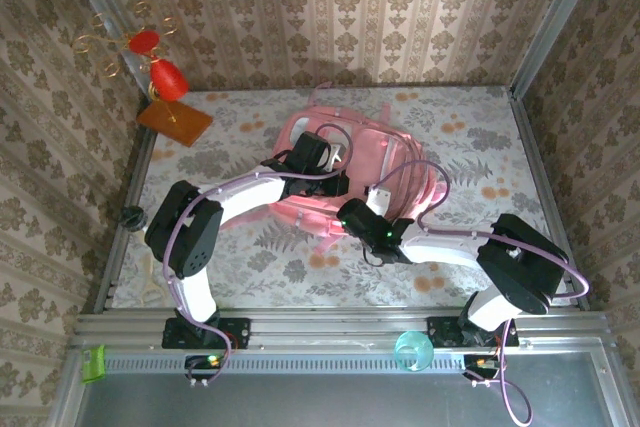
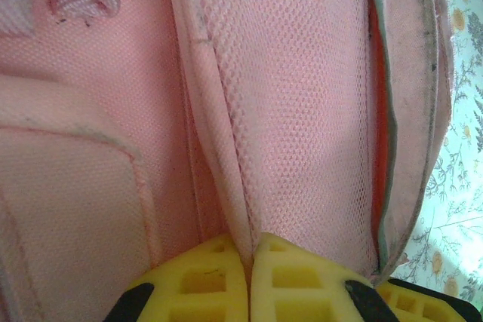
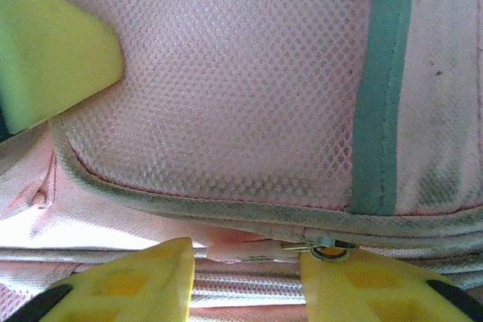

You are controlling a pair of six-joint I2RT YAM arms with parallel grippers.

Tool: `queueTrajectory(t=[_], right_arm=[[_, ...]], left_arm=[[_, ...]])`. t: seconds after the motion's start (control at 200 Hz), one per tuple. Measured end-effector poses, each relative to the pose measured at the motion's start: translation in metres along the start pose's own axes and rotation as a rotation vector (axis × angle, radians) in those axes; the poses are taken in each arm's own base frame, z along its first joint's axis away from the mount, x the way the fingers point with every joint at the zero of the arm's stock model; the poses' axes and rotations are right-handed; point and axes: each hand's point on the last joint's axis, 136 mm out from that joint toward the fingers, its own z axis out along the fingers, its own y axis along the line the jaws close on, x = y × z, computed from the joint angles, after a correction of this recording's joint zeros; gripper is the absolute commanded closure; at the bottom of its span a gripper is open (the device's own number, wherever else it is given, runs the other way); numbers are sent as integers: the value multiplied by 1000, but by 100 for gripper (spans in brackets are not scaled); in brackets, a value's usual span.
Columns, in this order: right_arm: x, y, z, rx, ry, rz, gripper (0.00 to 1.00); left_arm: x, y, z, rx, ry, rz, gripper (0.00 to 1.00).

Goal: Pack the student bag

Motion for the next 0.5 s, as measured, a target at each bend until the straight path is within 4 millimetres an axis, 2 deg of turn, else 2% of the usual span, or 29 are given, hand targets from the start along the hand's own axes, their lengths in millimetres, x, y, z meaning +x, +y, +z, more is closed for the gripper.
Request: queueTrajectory(t=[0.3,0.5], right_arm=[[-8,-5,-5,8,-38,42,81],[-11,-9,-10,7,-53,63,86]], left_arm=[[0,0,0,4,-8,6,100],[-1,0,-1,7,-15,8,100]])
